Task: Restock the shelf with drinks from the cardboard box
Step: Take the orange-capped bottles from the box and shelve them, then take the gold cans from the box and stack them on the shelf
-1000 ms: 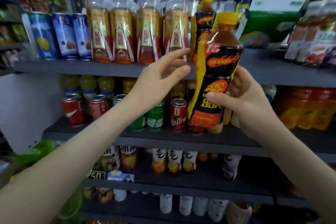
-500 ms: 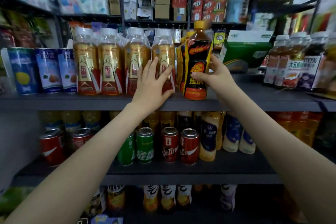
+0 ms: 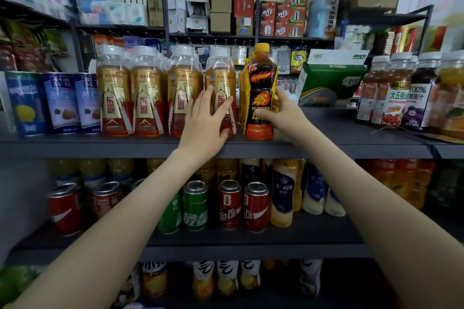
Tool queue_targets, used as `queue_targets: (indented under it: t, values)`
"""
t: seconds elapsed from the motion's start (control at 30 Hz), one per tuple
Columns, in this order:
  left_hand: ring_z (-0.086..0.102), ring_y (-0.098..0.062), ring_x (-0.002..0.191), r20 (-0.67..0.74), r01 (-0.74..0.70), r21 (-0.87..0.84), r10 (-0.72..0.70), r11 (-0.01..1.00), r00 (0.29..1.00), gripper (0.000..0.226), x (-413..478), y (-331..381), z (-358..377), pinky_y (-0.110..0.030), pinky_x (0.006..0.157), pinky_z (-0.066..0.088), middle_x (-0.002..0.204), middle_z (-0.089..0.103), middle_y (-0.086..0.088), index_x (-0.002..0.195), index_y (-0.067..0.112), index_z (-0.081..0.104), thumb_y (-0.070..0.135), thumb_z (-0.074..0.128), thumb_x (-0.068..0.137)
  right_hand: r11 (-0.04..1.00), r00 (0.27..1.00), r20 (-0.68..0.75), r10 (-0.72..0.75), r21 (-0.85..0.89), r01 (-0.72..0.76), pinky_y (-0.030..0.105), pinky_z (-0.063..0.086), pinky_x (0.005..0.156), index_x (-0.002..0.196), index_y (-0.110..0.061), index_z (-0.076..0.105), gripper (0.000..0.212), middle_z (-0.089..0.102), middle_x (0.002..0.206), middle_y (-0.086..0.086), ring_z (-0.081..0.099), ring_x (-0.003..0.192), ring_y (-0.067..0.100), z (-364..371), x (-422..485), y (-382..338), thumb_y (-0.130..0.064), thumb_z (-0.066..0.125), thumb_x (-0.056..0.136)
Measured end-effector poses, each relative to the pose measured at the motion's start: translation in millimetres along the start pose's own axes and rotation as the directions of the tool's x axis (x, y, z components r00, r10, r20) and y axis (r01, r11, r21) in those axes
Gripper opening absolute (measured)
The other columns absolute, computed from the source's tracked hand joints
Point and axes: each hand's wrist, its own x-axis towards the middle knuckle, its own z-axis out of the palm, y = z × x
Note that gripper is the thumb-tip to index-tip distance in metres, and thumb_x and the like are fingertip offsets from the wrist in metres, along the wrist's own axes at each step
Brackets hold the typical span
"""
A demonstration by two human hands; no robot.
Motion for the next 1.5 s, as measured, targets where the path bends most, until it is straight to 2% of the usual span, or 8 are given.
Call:
queue_targets:
  t: [0.23,0.43,0.6,0.7,0.8,0.9,1.03,1.5]
  values:
    - [0.038,-0.033,0.131,-0.155,-0.005,-0.187,-0.025,0.982,0.988,0.048,-56.3,11.1,-3.4,-0.039,0.107,0.031,0.144,0.04,-0.019,0.137,0.008,0.049,0.014,0.059,0.09,0.862,0.907,-0.17,-0.386,-0.416,0.289,0.017,0.025,0.101,0.148,-0.008,0.027,0.065,0.043,0.14,0.01,0.036,0.131,0.02,30.3,-65.6,1.6,-0.022,0.059,0.094]
    - [0.048,-0.029,0.117,-0.108,0.011,-0.211,-0.034,0.977,0.994,0.037,-177.7,4.3,0.6,-0.038,0.1,0.042,0.133,0.05,-0.021,0.124,0.001,0.057,0.012,0.058,0.089,0.781,0.825,0.285,-0.488,-0.28,0.558,0.02,0.036,0.099,0.14,-0.009,0.041,0.047,0.053,0.132,0.005,0.045,0.123,0.014,103.8,-146.3,24.6,-0.015,0.054,0.096]
    - [0.046,-0.03,0.118,0.217,0.234,-0.114,-0.206,0.966,0.954,0.036,-331.1,-24.2,-22.8,-0.035,0.1,0.038,0.128,0.055,-0.02,0.122,0.002,0.056,0.008,0.058,0.087,0.899,0.747,0.597,-0.292,-0.094,0.427,0.022,0.039,0.098,0.145,-0.018,0.034,0.05,0.045,0.139,-0.002,0.042,0.127,0.011,203.5,-215.1,67.1,-0.023,0.05,0.099]
    - [0.043,-0.028,0.125,0.438,0.569,0.03,-0.522,0.822,0.731,0.043,-435.1,-37.6,-51.5,-0.037,0.104,0.037,0.134,0.049,-0.014,0.131,0.006,0.051,0.015,0.057,0.089,0.942,0.607,0.784,-0.132,-0.09,0.322,0.024,0.046,0.08,0.148,-0.025,0.025,0.054,0.038,0.144,-0.006,0.052,0.113,0.012,271.7,-261.2,89.5,-0.028,0.048,0.099]
    - [0.032,-0.023,0.136,0.579,0.768,0.254,-0.728,0.588,0.367,0.053,-522.3,-49.9,-81.1,-0.03,0.111,0.028,0.148,0.034,-0.007,0.145,0.014,0.034,0.024,0.051,0.096,0.933,0.428,0.903,-0.033,-0.126,0.336,0.032,0.053,0.06,0.15,-0.027,0.02,0.058,0.037,0.147,-0.004,0.062,0.081,0.013,336.7,-296.6,109.1,-0.028,0.048,0.099]
    - [0.033,-0.021,0.135,0.626,0.839,0.426,-0.779,0.338,-0.004,0.056,-596.9,-66.6,-97.0,-0.027,0.105,0.032,0.152,0.028,-0.005,0.149,0.017,0.025,0.031,0.045,0.098,0.949,0.263,0.964,0.049,-0.128,0.29,0.034,0.055,0.078,0.151,-0.028,0.017,0.061,0.03,0.152,-0.005,0.058,0.109,0.016,396.9,-321.2,117.5,-0.024,0.049,0.099]
    - [0.042,-0.025,0.129,0.575,0.82,0.561,-0.766,0.115,-0.286,0.059,-686.2,-109.8,-99.8,-0.034,0.097,0.039,0.149,0.034,-0.007,0.15,0.019,0.02,0.033,0.043,0.098,0.947,0.106,0.991,0.081,-0.11,0.303,0.029,0.052,0.079,0.151,-0.029,0.018,0.061,0.029,0.153,-0.006,0.056,0.115,0.016,492.4,-342.6,119.7,-0.022,0.049,0.099]
    - [0.038,-0.019,0.133,0.464,0.731,0.668,-0.69,-0.139,-0.555,0.061,-934.7,-314.3,-75.7,-0.031,0.105,0.039,0.154,0.024,-0.002,0.152,0.027,0.016,0.029,0.044,0.098,0.872,-0.138,0.918,0.371,-0.294,0.391,0.035,0.047,0.093,0.152,-0.033,0.011,0.074,0.032,0.151,0.005,0.054,0.12,0.027,879.5,-466.7,196.0,-0.013,0.052,0.094]
